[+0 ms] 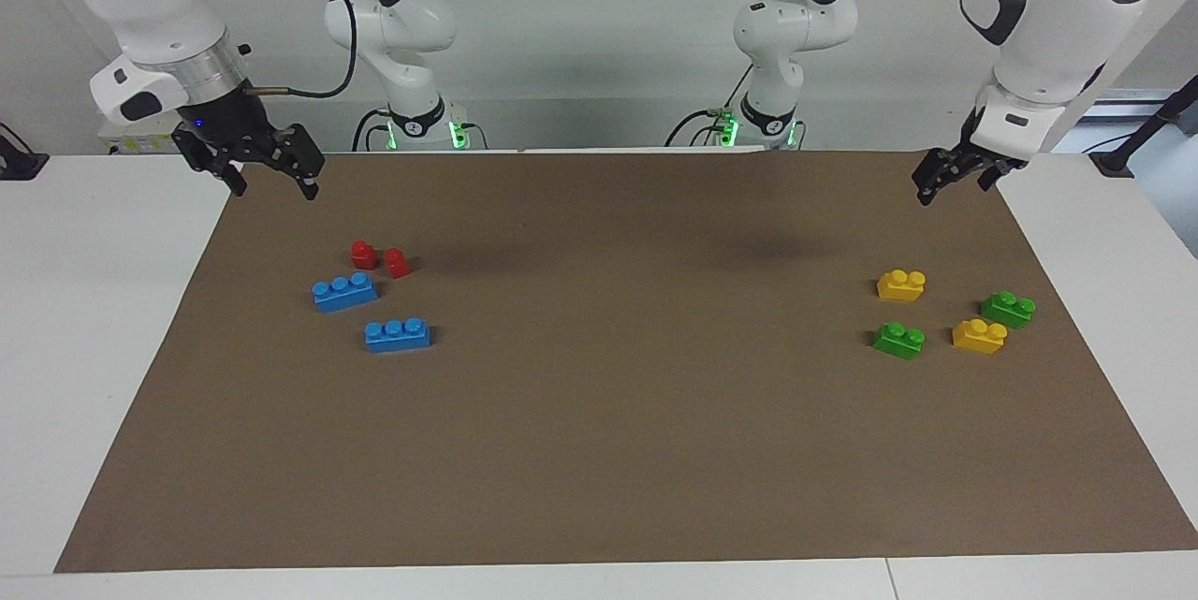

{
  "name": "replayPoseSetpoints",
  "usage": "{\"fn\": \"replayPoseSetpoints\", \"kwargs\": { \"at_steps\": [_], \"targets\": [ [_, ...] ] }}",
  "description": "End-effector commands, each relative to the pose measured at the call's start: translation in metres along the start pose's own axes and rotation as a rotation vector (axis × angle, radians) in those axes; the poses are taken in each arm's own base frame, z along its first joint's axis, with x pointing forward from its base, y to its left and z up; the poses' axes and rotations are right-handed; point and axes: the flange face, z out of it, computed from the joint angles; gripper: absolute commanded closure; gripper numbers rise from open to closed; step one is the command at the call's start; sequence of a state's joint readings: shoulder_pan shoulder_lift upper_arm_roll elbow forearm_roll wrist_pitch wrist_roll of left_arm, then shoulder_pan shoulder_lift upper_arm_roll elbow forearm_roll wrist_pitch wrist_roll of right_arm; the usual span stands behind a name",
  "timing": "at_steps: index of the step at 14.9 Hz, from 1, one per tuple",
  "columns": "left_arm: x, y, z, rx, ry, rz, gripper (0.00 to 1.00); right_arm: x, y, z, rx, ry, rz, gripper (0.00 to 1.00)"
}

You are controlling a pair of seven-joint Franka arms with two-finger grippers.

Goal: Remove green block with left arm and hold with right

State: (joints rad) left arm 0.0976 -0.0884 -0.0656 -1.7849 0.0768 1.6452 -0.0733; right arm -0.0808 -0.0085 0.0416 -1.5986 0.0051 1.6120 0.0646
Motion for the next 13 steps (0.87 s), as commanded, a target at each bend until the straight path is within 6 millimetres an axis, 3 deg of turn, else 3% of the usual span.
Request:
{"fn": "replayPoseSetpoints", "kwargs": {
  "at_steps": [1, 6, 10, 13],
  "targets": [
    [-0.007, 0.003, -0.023, -0.037, -0.015, 0.025, 0.0, 0.0, 0.002, 0.003, -0.024, 0.004, -0.053, 0.0],
    [-0.011, -0.002, -0.062, -0.163, -0.021, 0.013, 0.0, -0.005, 0.003, 0.007, -0.033, -0.038, -0.068, 0.0],
    [-0.011, -0.001, -0.056, -0.16, -0.027, 0.155, 0.0, -0.006, 0.004, 0.007, -0.037, -0.043, -0.089, 0.0],
    [-0.011, -0.001, -0.056, -0.158, -0.023, 0.166, 0.0, -0.006, 0.005, 0.007, -0.037, -0.043, -0.089, 0.0]
  ]
}}
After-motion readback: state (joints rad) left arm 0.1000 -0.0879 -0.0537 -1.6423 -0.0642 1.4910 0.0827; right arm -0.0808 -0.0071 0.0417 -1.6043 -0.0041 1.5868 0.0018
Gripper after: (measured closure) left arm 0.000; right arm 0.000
